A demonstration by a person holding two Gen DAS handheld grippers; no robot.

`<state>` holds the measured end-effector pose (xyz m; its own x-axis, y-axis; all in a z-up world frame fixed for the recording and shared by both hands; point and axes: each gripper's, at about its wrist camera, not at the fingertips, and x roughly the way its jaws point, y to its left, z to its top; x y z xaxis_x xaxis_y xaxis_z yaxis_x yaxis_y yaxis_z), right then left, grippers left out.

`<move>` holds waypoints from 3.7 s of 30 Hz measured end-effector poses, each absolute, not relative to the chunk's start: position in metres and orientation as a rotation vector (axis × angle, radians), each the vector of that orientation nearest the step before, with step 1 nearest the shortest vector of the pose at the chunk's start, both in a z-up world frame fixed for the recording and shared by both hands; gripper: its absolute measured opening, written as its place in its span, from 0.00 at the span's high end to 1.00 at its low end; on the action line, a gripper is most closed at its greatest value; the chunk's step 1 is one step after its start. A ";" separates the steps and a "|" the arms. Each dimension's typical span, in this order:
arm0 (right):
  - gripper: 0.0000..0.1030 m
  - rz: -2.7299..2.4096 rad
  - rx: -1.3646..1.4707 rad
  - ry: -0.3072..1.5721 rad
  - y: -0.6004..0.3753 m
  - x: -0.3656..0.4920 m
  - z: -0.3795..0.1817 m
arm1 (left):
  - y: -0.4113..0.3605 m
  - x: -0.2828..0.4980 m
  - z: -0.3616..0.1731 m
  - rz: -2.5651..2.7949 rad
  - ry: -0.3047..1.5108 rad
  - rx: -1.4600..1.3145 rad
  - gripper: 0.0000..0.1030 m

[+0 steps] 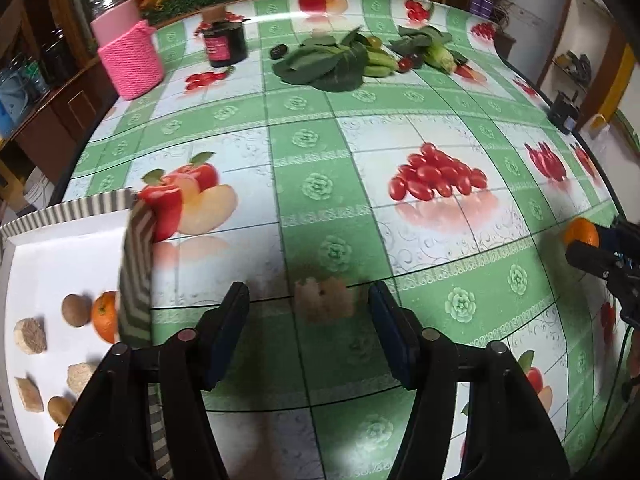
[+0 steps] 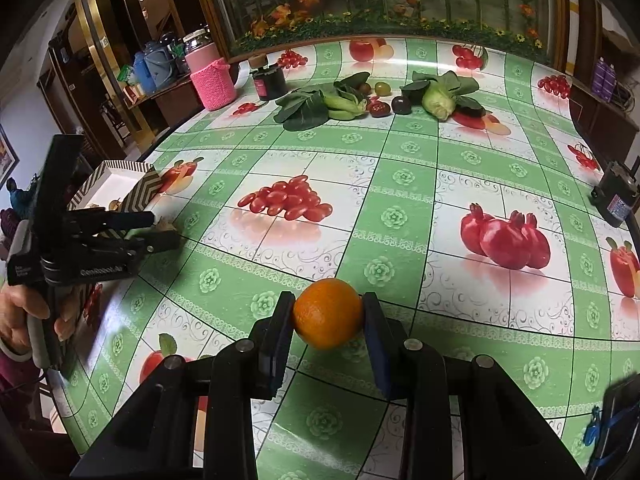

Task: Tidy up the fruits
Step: 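Grasp a tan cake cube with the left tool while the right tool grasps an orange, then carry the cake cube and orange into the white tray and open both tools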

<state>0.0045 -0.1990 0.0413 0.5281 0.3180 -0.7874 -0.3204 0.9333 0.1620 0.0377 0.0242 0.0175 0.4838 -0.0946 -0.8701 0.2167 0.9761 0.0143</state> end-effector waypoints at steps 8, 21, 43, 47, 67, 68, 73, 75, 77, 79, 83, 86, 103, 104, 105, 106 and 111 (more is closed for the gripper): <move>0.66 0.421 0.006 0.934 -0.183 0.000 0.043 | 0.026 0.028 0.022 -0.204 1.030 0.114 0.76; 0.66 0.525 -0.008 0.913 -0.124 -0.011 0.056 | 0.059 -0.011 0.054 -0.172 0.964 0.059 0.76; 0.67 0.701 -0.117 0.878 -0.002 -0.021 0.073 | 0.153 -0.044 0.066 0.037 0.914 0.054 0.75; 0.67 0.726 -0.137 0.878 0.017 -0.021 0.074 | 0.167 -0.046 0.065 0.060 0.914 0.044 0.75; 0.67 0.784 -0.207 0.903 0.084 -0.010 0.064 | 0.222 -0.044 0.058 0.133 0.926 -0.019 0.75; 0.67 0.785 -0.208 0.904 0.086 -0.009 0.064 | 0.225 -0.043 0.058 0.137 0.926 -0.022 0.75; 0.66 0.787 -0.211 0.907 0.097 0.000 0.062 | 0.230 -0.038 0.055 0.141 0.933 -0.030 0.75; 0.66 0.792 -0.213 0.909 0.102 0.005 0.061 | 0.232 -0.037 0.052 0.141 0.939 -0.032 0.75; 0.66 0.796 -0.216 0.916 0.108 0.009 0.059 | 0.232 -0.036 0.050 0.141 0.946 -0.031 0.75; 0.66 0.805 -0.219 0.922 0.114 0.011 0.056 | 0.234 -0.036 0.049 0.142 0.948 -0.031 0.75; 0.66 0.824 -0.222 0.929 0.124 0.015 0.052 | 0.238 -0.034 0.047 0.151 0.953 -0.031 0.75; 0.65 0.837 -0.214 0.929 0.132 0.020 0.048 | 0.241 -0.031 0.045 0.157 0.956 -0.033 0.75; 0.66 0.873 -0.197 0.945 0.143 0.030 0.041 | 0.244 -0.027 0.045 0.164 0.952 -0.026 0.75; 0.66 0.872 -0.187 0.943 0.140 0.031 0.042 | 0.243 -0.027 0.045 0.167 0.951 -0.022 0.75; 0.66 0.868 -0.180 0.942 0.138 0.032 0.043 | 0.242 -0.028 0.045 0.170 0.950 -0.022 0.75; 0.65 0.865 -0.177 0.943 0.136 0.033 0.044 | 0.242 -0.028 0.045 0.171 0.948 -0.022 0.75; 0.64 0.839 -0.170 0.938 0.126 0.029 0.047 | 0.236 -0.030 0.048 0.187 0.933 -0.017 0.74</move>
